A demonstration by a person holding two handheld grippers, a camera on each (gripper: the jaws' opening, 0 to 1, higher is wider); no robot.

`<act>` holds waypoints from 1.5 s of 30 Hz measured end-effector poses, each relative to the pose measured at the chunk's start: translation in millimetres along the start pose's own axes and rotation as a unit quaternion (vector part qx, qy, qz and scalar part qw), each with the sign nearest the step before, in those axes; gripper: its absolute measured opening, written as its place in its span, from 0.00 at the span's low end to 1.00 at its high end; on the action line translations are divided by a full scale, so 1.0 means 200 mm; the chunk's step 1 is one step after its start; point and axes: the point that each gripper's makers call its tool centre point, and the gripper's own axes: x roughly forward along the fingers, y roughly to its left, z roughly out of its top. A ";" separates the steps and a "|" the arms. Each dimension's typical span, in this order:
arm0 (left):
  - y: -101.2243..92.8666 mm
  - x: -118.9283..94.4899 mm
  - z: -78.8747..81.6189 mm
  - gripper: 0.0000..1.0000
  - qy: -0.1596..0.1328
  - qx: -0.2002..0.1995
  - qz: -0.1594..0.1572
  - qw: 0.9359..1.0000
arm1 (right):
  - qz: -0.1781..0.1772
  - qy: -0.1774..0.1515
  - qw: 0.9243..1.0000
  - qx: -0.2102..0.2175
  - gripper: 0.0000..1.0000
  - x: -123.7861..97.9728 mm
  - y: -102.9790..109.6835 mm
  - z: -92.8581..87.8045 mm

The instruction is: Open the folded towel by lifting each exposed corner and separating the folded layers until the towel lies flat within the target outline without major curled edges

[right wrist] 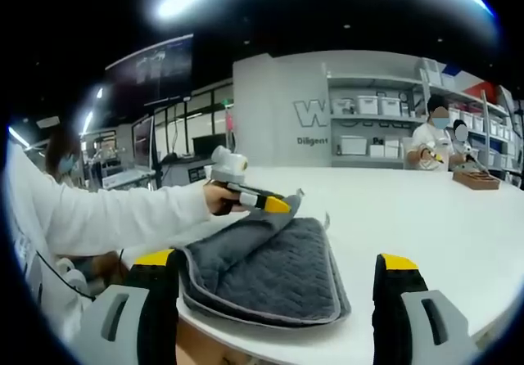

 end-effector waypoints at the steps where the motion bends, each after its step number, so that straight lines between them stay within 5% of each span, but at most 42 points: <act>1: 0.01 -0.01 0.02 0.35 -0.009 -0.013 0.001 1.000 | 0.001 -0.003 1.000 0.000 0.99 0.00 0.01 0.01; 4: 0.03 -0.01 0.05 0.23 -0.019 -0.025 0.003 1.000 | 0.003 -0.007 1.000 -0.002 0.99 -0.01 0.02 0.02; 9: 0.03 -0.04 0.03 0.06 0.012 -0.001 0.016 1.000 | -0.001 -0.014 1.000 -0.003 0.99 -0.01 0.01 0.03; 14: 0.01 -0.11 0.04 0.04 0.030 0.002 0.019 0.999 | -0.005 -0.013 1.000 -0.001 0.99 -0.02 0.00 0.03; 20: 0.05 -0.26 0.05 0.03 0.040 -0.008 0.069 0.997 | -0.002 -0.013 1.000 0.000 0.99 -0.01 0.01 0.04; 24: 0.07 -0.35 -0.01 0.03 0.088 0.007 0.096 0.992 | 0.001 -0.015 1.000 -0.002 0.99 -0.01 0.03 0.04; 28: 0.07 -0.43 -0.03 0.03 0.101 0.015 0.111 0.989 | 0.005 -0.015 1.000 -0.005 0.99 -0.01 0.06 0.05; 39: 0.10 -0.76 -0.19 0.03 0.147 -0.045 0.153 0.976 | 0.006 -0.015 1.000 -0.010 0.99 -0.01 0.07 0.06; 45: 0.21 -0.93 -0.28 0.03 0.206 -0.034 0.200 0.957 | 0.001 -0.018 1.000 -0.011 0.99 -0.03 0.06 0.07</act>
